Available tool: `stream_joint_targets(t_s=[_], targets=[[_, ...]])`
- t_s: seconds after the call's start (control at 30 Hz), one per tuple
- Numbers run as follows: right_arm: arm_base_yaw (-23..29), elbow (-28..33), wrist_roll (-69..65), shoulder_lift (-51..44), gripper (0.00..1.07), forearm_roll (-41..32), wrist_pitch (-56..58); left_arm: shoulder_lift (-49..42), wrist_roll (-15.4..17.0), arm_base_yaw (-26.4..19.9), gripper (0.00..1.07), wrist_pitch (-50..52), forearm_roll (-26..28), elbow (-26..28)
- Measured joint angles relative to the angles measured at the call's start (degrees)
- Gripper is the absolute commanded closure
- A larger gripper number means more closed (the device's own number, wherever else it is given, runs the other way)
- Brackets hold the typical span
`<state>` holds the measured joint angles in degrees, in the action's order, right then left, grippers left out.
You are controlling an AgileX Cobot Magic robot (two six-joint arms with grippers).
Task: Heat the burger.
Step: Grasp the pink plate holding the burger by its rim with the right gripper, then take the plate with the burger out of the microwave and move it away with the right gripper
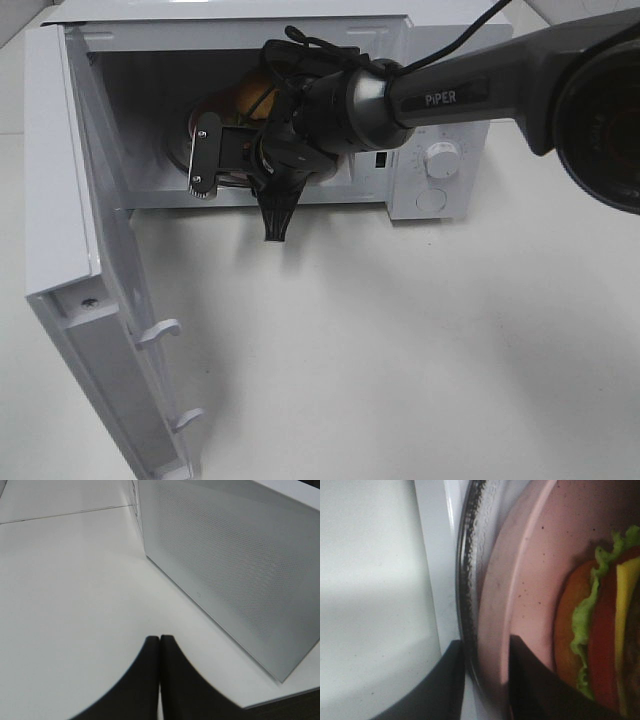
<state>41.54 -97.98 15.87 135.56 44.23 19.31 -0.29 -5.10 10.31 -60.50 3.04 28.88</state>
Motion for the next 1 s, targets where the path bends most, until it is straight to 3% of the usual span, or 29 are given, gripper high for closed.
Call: stream_joint_targets(t_s=[1.0], targets=[[0.23,0.63,0.92,-2.86,1.07,-4.01,2.06,0.00,0.00,0.00,1.06,0.00,0.00,0.00]])
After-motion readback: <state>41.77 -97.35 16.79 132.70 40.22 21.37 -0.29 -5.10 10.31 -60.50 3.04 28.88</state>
